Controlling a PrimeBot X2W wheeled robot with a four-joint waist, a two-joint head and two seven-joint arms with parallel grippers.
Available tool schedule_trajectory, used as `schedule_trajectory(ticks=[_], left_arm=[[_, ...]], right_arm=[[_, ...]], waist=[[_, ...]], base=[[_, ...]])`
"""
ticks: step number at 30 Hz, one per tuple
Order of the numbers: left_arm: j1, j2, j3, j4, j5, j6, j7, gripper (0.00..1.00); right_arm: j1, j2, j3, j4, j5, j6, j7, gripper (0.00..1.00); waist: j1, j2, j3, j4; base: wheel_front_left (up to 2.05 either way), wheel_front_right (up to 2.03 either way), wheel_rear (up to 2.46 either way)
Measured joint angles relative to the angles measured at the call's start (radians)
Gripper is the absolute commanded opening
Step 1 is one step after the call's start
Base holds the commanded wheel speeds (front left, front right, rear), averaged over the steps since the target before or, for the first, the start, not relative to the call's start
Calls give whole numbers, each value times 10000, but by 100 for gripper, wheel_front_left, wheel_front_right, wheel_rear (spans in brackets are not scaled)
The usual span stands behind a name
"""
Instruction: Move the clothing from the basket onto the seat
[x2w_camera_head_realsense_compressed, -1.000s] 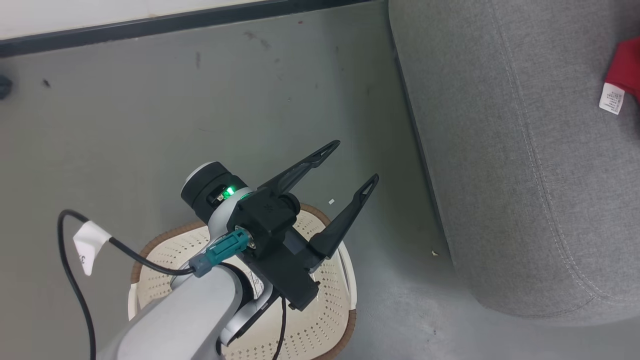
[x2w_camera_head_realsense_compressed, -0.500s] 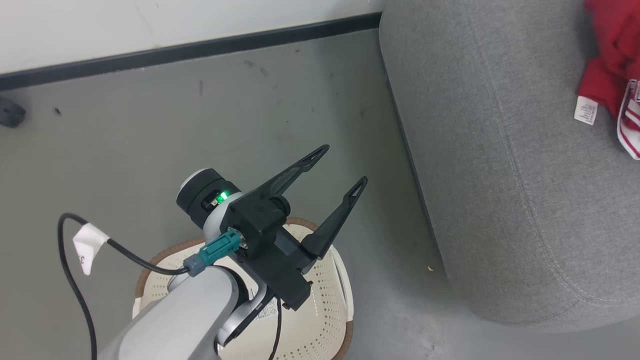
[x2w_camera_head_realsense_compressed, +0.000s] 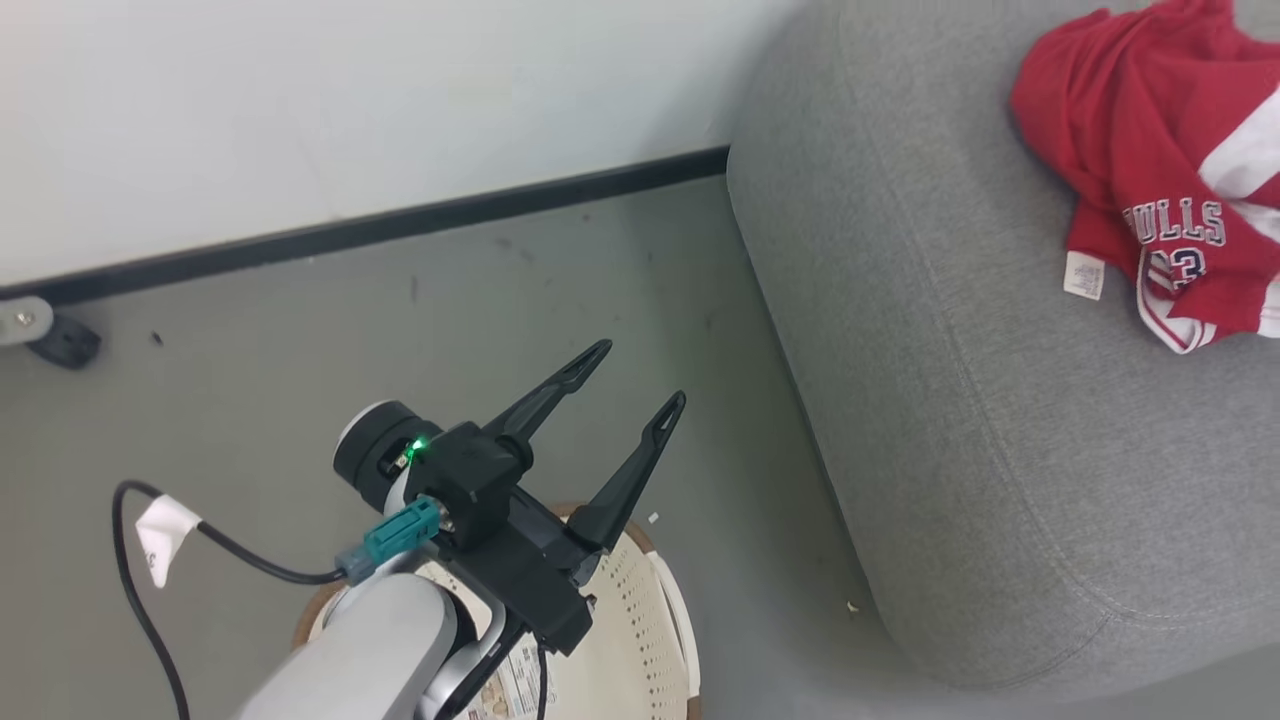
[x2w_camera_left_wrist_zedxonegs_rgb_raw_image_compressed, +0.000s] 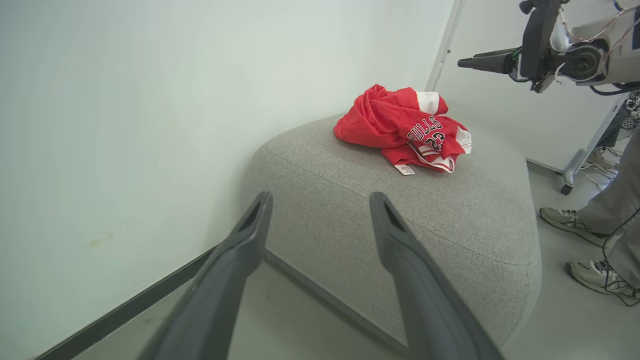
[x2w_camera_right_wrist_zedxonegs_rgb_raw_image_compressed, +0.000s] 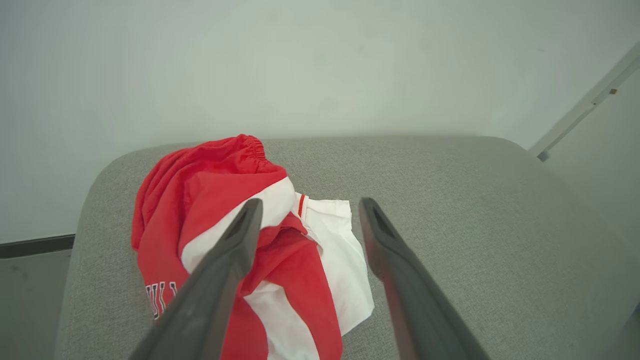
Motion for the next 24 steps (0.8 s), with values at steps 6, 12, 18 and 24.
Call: schedule_trajectory(ticks=[6, 12, 18, 24], left_arm=[[464, -56, 198, 230, -205, 88, -324, 100], [1047, -58, 591, 543, -474, 374, -587, 100], [1866, 21, 1112, 677, -844, 742, -738, 100], [2508, 102, 1555, 663, -1003, 1126, -788, 100]], right_arm=[[497, -17, -199, -290, 324, 100, -757, 100], [1273, 42, -384, -792, 585, 127, -1369, 100], [2680, 230, -562, -1749, 991, 142, -1557, 100], [4045, 353, -807, -2895, 1279, 180, -1645, 100]], waist=[[0, -1, -773, -30], [-1, -1, -1586, 1], [0, -1, -2524, 155], [0, -1, -3159, 453]], base=[[0, 0, 0], [0, 0, 0], [0, 0, 0], [0, 0, 0]])
